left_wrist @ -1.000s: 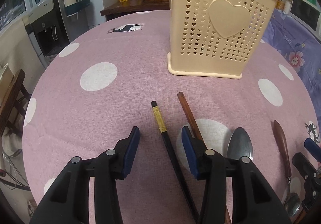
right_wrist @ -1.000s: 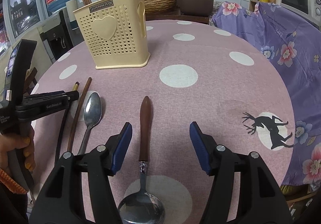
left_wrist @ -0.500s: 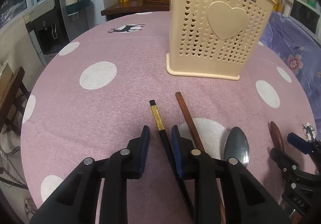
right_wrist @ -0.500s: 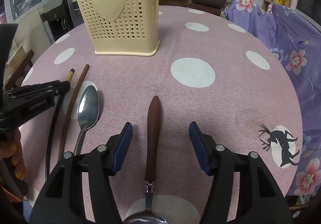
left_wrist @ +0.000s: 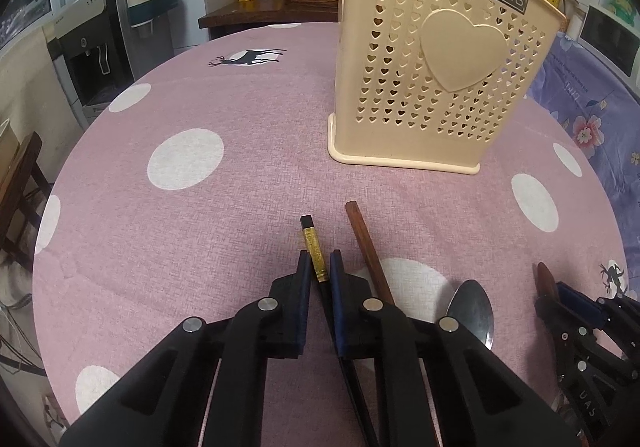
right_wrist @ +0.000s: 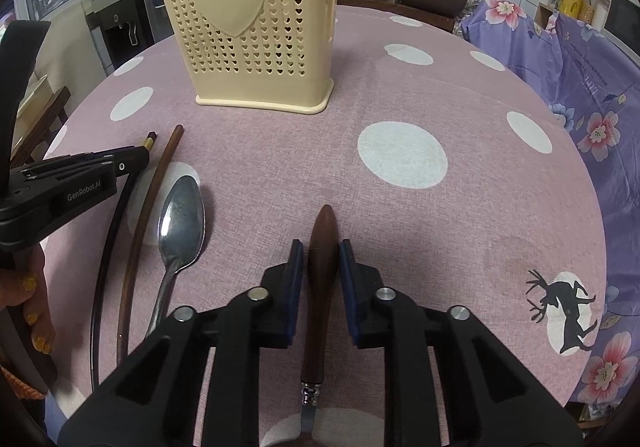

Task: Organize utensils
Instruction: 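Grasp the black chopstick with the left tool while the right tool grasps the wooden-handled spoon, then lift the black chopstick and wooden-handled spoon and carry them over the holder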

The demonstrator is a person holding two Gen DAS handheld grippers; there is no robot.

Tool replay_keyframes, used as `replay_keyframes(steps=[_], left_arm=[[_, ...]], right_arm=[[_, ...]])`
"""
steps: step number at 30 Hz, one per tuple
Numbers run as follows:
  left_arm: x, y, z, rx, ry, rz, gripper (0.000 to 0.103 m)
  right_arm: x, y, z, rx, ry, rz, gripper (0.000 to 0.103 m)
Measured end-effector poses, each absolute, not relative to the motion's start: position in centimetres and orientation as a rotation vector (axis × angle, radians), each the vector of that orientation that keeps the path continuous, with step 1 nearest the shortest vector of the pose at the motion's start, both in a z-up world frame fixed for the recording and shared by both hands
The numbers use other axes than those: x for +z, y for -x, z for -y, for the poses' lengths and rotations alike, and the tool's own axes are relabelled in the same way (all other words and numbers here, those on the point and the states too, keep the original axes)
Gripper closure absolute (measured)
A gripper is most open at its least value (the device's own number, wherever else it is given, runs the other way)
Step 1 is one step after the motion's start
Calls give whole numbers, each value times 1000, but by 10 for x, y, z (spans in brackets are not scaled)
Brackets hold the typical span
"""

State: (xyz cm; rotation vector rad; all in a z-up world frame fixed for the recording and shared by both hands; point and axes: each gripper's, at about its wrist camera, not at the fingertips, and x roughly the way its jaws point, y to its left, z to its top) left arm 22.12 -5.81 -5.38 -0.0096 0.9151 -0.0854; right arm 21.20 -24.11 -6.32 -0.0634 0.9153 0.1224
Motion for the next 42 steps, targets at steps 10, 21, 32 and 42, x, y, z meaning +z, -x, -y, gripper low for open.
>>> replay_keyframes(steps=[10, 21, 32, 42], left_arm=[[-55, -223, 63, -88, -3, -914, 95], [-4, -189, 39, -168, 115, -777, 95], [79, -141, 11, -218, 172, -545, 95], [86, -140, 3, -238, 186, -517, 95]], right_arm=[[-61, -211, 245, 135, 25, -899, 87], [-10, -189, 273, 203, -107, -759, 87], [45, -156, 288, 260, -134, -627, 87], [55, -150, 273, 291, -98, -605, 87]])
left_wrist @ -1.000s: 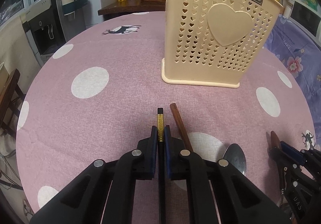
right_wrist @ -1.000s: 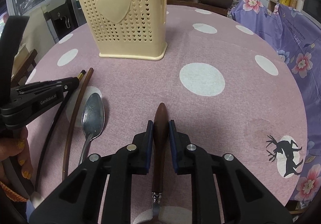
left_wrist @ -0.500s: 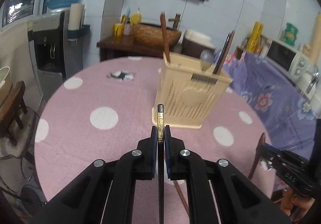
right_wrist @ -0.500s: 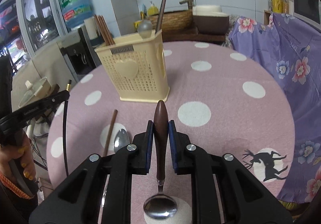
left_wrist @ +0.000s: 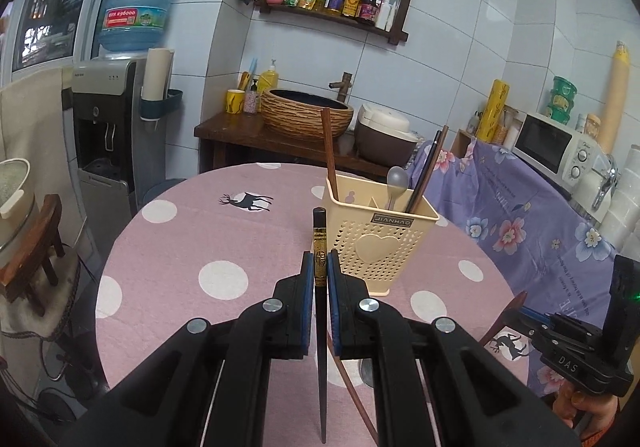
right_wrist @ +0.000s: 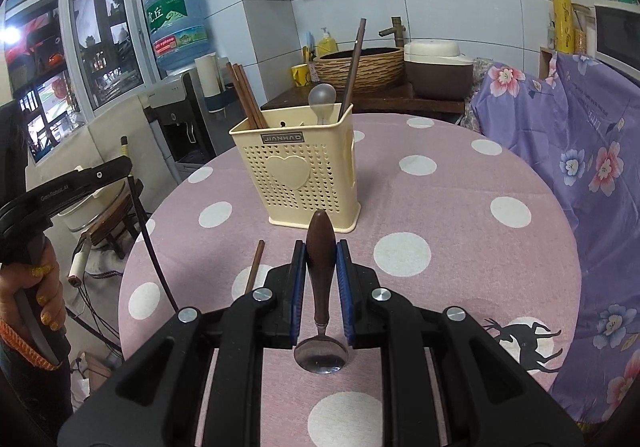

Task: Organize utensils
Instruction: 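Lift the black chopstick and wooden-handled spoon and carry them over the holder, then open both tools to drop the chopstick and spoon into the holder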

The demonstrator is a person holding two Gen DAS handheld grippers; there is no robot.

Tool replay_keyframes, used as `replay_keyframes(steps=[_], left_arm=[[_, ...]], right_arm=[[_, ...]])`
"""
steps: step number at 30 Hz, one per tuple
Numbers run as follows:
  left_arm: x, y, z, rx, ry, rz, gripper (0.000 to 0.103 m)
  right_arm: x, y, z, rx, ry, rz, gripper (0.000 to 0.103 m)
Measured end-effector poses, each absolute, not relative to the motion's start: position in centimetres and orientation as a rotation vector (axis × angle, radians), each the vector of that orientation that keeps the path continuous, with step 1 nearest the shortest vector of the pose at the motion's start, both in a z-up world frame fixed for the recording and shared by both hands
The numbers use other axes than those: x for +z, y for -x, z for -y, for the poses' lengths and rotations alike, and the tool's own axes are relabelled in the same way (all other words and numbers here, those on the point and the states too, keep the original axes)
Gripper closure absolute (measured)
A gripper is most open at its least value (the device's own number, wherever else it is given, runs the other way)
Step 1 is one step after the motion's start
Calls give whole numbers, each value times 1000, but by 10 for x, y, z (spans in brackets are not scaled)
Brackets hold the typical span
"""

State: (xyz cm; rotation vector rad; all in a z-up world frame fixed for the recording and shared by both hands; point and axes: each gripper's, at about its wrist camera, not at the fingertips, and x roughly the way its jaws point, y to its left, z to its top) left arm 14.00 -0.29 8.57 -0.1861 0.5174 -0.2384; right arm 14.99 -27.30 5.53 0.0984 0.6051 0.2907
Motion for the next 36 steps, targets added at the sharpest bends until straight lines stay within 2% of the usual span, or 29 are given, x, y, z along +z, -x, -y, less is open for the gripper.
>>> replay_keyframes(steps=[10, 16, 20, 26, 29, 33, 36], left_arm=[[96, -138, 0, -255, 177, -496, 95], [118, -148, 7, -284, 156, -471, 95], [150, -166, 11, -327, 169, -455, 95], [223, -198, 26, -325, 170, -335, 95], [241, -218, 36, -275, 164, -279, 95], [234, -243, 46, -228, 158, -272, 95], [205, -256, 54, -219, 162, -322, 95]], right_arm=[[64, -157, 267, 317, -85, -601, 87], [88, -176, 258, 348, -65, -588, 87], [123, -199, 253, 351, -52, -552, 87], [203, -235, 241, 309, -31, -410, 87], [226, -253, 232, 262, -24, -356, 87], [214, -276, 225, 215, -18, -362, 87], [182, -294, 223, 203, -34, -419, 87]])
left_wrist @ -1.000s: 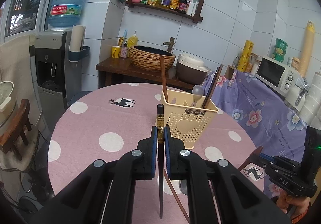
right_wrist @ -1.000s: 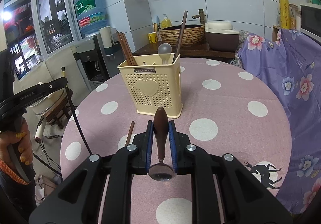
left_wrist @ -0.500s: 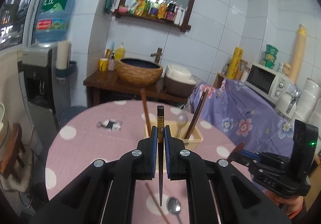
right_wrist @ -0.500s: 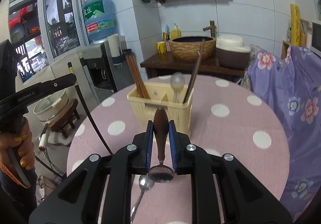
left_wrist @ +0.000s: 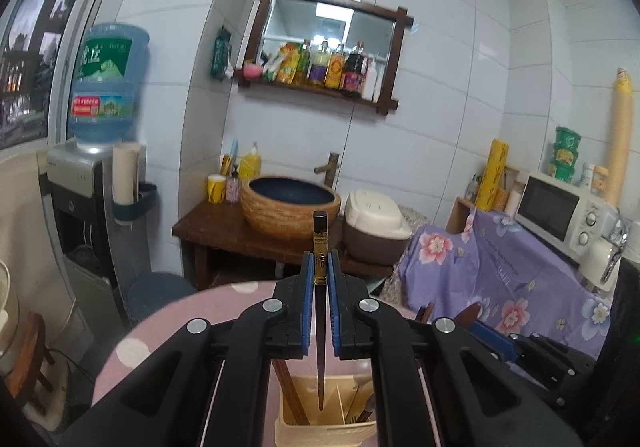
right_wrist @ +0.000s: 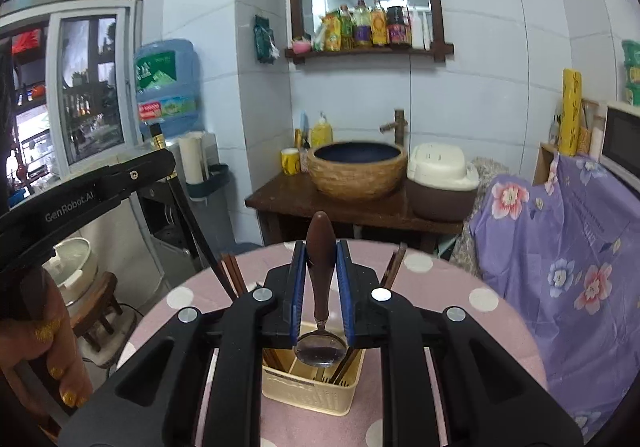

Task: Organize utensils
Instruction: 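Open both tools to drop the chopstick and spoon into the holder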

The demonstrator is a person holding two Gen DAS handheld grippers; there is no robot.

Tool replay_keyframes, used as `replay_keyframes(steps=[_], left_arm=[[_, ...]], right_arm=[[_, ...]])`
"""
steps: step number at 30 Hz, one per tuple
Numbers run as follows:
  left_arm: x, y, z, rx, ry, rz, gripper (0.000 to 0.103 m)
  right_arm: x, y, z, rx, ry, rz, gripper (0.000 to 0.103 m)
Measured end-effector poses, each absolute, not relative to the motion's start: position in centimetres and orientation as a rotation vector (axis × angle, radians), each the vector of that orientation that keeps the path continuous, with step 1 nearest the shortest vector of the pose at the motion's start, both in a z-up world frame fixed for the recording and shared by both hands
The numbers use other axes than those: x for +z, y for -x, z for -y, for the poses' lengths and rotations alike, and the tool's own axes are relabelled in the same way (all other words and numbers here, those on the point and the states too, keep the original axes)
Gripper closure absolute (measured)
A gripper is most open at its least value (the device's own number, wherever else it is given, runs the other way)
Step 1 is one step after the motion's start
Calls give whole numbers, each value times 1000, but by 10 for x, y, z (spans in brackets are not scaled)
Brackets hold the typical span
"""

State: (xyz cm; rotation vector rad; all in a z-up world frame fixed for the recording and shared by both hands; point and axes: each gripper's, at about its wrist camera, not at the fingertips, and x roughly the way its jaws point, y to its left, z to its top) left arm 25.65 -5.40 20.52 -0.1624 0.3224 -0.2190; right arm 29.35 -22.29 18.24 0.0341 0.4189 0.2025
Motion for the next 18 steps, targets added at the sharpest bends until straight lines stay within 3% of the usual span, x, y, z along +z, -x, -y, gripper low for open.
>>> replay_keyframes(steps=[12, 18], left_arm=[[109, -268, 58, -213, 151, -492, 95], [110, -267, 59, -214, 130, -485, 95]], right_arm=[[104, -309, 220, 198, -54, -517, 87], [99, -310, 222, 201, -71, -513, 87]])
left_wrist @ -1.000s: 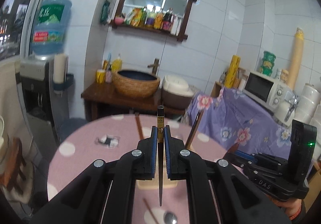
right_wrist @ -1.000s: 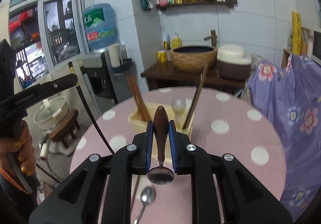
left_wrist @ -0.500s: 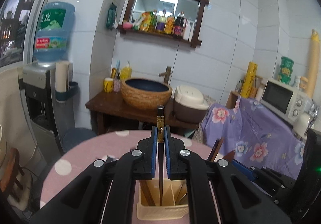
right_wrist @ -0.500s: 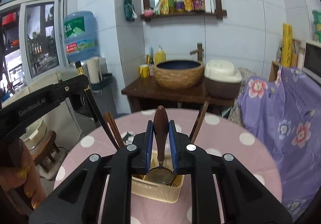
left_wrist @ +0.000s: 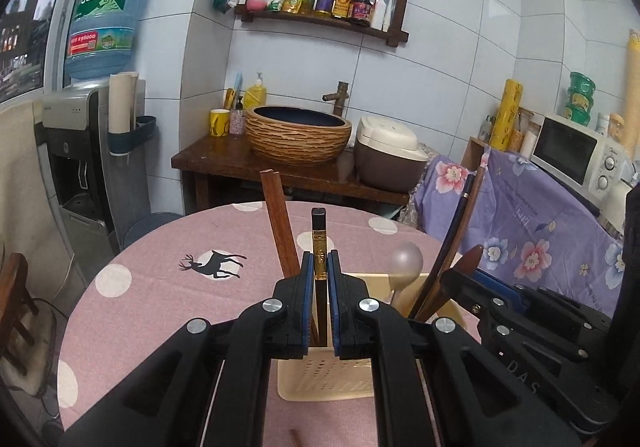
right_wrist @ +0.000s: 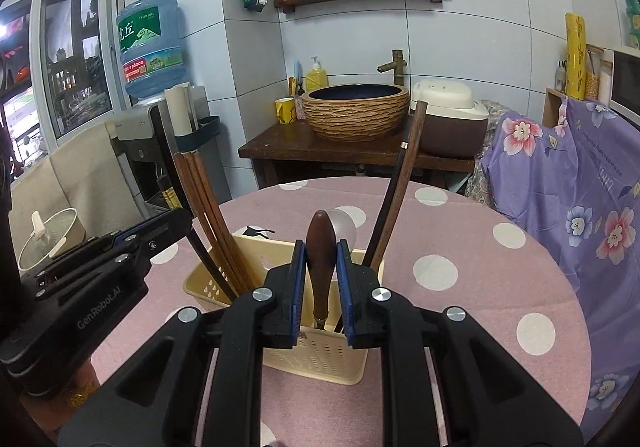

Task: Organize utensils
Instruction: 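Open both tools to drop the chopstick and spoon into the holder, then grasp the metal spoon with the right tool while the left tool approaches the last wooden chopstick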

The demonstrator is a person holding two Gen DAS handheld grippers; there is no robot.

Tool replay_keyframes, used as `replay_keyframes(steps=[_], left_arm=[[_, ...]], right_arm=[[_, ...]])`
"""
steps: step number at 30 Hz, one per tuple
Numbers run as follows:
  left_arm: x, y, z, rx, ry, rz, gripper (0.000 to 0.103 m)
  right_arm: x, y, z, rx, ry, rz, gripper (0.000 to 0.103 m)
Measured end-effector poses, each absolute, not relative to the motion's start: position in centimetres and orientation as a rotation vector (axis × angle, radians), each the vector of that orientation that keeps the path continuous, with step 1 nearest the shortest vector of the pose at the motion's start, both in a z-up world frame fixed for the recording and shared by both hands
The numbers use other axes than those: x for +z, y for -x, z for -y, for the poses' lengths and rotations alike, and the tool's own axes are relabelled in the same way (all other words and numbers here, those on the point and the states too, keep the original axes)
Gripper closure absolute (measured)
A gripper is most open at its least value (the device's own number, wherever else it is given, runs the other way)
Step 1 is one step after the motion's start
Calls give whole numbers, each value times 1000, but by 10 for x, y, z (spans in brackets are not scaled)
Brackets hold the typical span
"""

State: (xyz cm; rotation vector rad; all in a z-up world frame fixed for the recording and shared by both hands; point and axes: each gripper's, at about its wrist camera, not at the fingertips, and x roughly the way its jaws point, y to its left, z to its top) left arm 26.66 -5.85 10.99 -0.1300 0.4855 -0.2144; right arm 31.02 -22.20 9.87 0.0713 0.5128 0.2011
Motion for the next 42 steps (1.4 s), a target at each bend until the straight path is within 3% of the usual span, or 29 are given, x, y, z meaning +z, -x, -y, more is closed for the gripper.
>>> replay_keyframes(steps=[3, 5, 6, 9, 11, 13, 26, 34, 42], left_arm=[[113, -260, 55, -225, 136, -472, 90], [113, -250, 53, -240, 133, -464, 69], [113, -243, 51, -243, 132, -457, 51], [107, -215, 43, -254, 129, -439, 40], [96, -200, 37, -239, 121, -456, 28], [81, -187, 30, -218, 117, -482, 19], [-5, -132, -7, -35, 110, -654, 17], [-15, -120, -15, -31, 135, -679, 36], [-18, -117, -9, -53, 133, -686, 36]], right_arm=[[100, -302, 227, 196, -87, -493, 81], [99, -292, 230, 195, -91, -469, 57], [98, -284, 232, 192, -89, -457, 53], [89, -262, 234, 172, -83, -453, 49], [75, -248, 234, 179, -82, -481, 39], [58, -232, 233, 172, -63, -511, 39], [-26, -166, 222, 159, -4, -714, 41], [-47, -154, 200, 206, -3, -788, 50], [-66, -156, 177, 213, 52, -846, 63]])
